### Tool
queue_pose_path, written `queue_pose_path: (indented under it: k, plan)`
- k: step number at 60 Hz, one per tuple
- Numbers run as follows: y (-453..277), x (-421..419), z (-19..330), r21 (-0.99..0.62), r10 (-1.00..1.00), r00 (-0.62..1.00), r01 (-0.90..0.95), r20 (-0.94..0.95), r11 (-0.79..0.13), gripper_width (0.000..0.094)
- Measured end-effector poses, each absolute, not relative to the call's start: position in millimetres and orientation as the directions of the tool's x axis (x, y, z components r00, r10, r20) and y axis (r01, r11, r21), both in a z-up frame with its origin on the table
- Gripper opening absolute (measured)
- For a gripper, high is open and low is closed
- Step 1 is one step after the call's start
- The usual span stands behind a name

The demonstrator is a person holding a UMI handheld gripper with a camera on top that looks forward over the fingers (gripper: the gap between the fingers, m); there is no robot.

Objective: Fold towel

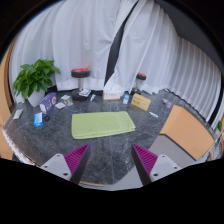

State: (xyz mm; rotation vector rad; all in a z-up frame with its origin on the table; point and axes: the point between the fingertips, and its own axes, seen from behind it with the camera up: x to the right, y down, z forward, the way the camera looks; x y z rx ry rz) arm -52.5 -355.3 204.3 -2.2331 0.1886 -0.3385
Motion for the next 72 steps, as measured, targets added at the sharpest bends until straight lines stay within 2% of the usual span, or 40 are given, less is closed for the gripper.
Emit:
queue_pose_path:
  k: [13, 21, 35, 46, 49, 56, 58, 60, 62, 68, 72]
  plan:
    - [-294, -114, 130, -0.749, -0.144, 0.983, -0.008, 0.117, -0.663, 0.0841]
    - [-224, -145, 97, -0.768, -0.068, 0.994, 0.022, 0.086, -0.640, 0.0847]
    - [-102, -169, 37, -0.777, 0.029, 0.994, 0.103, 0.108, -0.621, 0.0847]
    - [-63, -167, -11, -0.754, 0.059, 0.989, 0.141, 0.135, -0.642, 0.0808]
    - [-58, -165, -11, -0.766, 0.063, 0.986, 0.162, 0.157, -0.622, 0.0758]
    - [-59, -164, -14, -0.771, 0.078, 0.980, 0.194, 0.186, -0.607, 0.0546]
    - [-60, -163, -14, -0.767, 0.091, 0.974, 0.219, 0.206, -0.603, 0.0429]
    - [-60, -157, -14, -0.758, 0.095, 0.964, 0.255, 0.248, -0.601, 0.0254]
    - [-58, -152, -11, -0.752, 0.099, 0.950, 0.294, 0.295, -0.590, 0.0144]
    - [-58, -155, -11, -0.735, 0.133, 0.928, 0.358, 0.348, -0.576, 0.0078]
    - [-57, -160, -8, -0.748, 0.135, 0.946, 0.315, 0.294, -0.584, 0.0068]
